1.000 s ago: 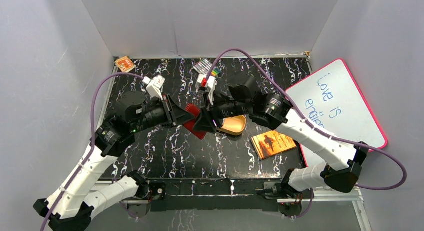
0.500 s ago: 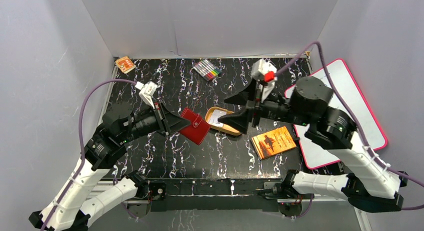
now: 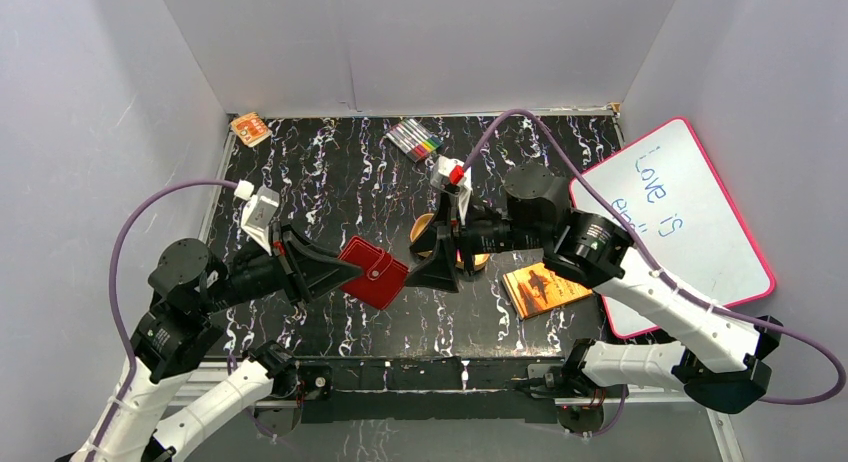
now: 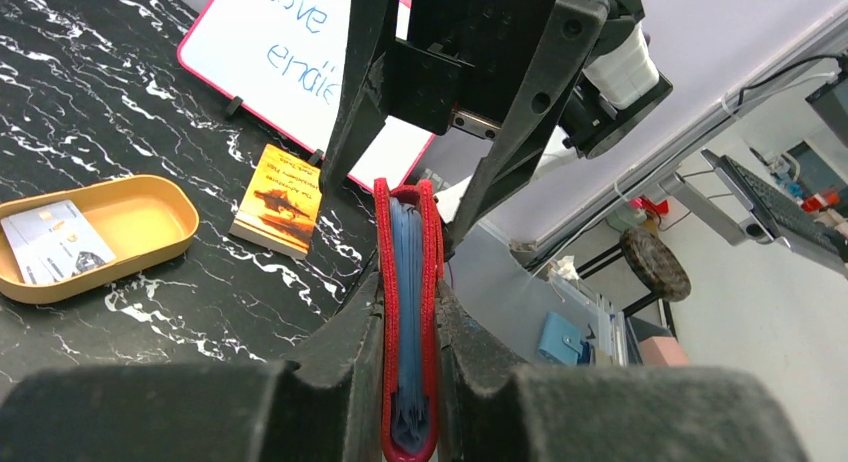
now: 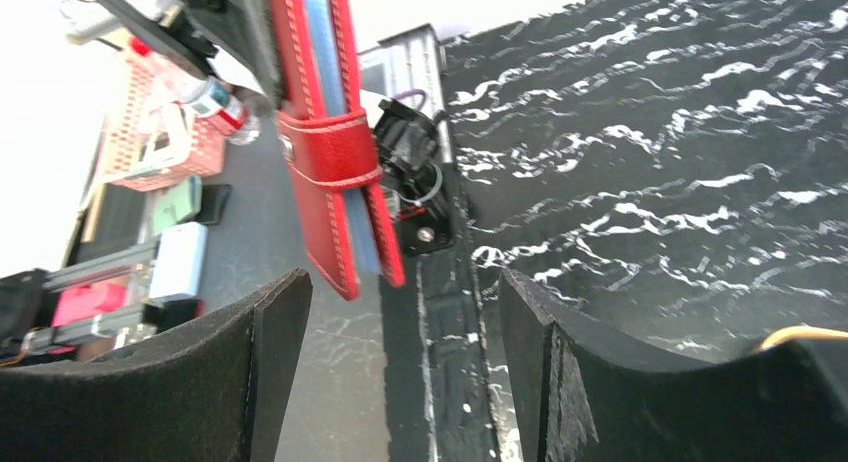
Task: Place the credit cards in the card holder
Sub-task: Close the card holder at the center of the board.
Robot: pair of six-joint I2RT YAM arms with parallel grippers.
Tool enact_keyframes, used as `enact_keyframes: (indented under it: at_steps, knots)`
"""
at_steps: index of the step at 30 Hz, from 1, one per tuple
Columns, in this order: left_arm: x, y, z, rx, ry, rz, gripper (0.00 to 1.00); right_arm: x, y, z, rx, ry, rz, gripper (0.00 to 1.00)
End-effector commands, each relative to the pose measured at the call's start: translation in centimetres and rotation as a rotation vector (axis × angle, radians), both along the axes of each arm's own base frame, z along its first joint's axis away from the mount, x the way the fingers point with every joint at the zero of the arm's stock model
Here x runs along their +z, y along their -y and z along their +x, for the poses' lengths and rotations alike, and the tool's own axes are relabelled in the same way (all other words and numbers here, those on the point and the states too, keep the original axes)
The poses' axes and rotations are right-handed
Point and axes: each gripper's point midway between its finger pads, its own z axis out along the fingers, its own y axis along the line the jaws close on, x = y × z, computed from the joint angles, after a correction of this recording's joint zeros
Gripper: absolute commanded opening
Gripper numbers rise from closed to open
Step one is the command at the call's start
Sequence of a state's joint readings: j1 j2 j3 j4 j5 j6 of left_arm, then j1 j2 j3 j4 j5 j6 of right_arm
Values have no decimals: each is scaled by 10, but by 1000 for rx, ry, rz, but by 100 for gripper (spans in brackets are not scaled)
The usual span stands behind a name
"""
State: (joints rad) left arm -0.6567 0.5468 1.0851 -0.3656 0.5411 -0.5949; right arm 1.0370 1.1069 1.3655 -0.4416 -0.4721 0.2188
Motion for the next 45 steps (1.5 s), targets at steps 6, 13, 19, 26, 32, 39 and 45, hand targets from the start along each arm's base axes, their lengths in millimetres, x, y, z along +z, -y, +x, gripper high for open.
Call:
enact_keyframes:
  at_steps: [6, 13, 19, 26, 32, 39, 45]
  knots:
    - [23, 6, -10, -81, 119, -35, 0, 46, -7, -27, 153, -16, 204, 73]
    - [28, 6, -9, -80, 133, -50, 0, 35, -13, -25, 158, -38, 183, 63]
    - [29, 7, -9, -83, 133, -57, 0, 31, -17, -24, 160, -69, 185, 56]
    - [33, 7, -9, -84, 140, -70, 0, 27, -23, -23, 167, -109, 182, 44]
    - [31, 8, -9, -91, 133, -69, 0, 29, -26, -26, 181, -138, 199, 43]
    - [31, 8, -10, -94, 133, -72, 0, 36, -24, -30, 198, -142, 225, 43]
    - [29, 8, -10, -91, 120, -77, 0, 37, -25, -31, 210, -150, 225, 34]
